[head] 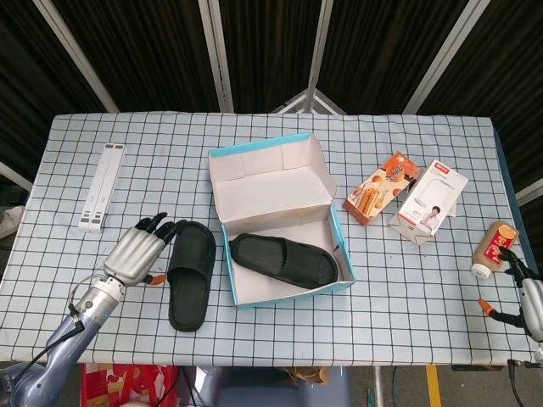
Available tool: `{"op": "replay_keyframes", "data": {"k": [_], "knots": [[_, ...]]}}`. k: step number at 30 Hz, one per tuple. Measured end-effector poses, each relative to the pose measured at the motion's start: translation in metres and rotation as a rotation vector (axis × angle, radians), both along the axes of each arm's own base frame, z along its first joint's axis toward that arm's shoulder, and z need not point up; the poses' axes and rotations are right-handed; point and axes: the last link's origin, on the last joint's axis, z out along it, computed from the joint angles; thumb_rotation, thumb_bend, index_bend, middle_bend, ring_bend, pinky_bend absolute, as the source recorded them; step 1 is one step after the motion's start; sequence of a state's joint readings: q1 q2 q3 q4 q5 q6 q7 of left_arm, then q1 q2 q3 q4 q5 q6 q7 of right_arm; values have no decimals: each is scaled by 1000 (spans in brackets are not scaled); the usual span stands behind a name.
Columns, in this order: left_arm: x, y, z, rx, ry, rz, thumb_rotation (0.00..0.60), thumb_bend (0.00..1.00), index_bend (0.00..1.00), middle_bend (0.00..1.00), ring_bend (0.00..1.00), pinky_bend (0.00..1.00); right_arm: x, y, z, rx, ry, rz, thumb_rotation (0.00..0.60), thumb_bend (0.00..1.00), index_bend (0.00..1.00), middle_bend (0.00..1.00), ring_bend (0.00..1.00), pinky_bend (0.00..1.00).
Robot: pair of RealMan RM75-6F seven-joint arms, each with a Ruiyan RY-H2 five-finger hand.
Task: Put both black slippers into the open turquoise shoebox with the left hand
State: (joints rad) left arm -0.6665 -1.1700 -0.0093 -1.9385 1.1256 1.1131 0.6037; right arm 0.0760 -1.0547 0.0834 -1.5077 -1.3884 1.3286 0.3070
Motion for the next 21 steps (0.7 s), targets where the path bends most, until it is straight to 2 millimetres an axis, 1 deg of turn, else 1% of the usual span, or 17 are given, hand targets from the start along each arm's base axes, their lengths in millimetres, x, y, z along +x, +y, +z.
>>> {"op": "replay_keyframes", "data": {"k": [7, 12, 21], "knots": [[-10, 9, -17, 5, 44, 6, 551, 116, 47, 164, 78, 197, 1, 0, 0, -1, 0, 5, 600, 233, 116, 223, 310, 331], [-16, 19, -35, -5, 78, 13, 550, 116, 39, 137, 77, 197, 0, -1, 0, 2, 1, 3, 600, 234, 116, 223, 310, 331], [-15, 30, -65, -27, 80, 8, 555, 120, 33, 138, 77, 197, -1, -2, -1, 9, 1, -6, 600, 233, 116, 223, 310, 331]]}}
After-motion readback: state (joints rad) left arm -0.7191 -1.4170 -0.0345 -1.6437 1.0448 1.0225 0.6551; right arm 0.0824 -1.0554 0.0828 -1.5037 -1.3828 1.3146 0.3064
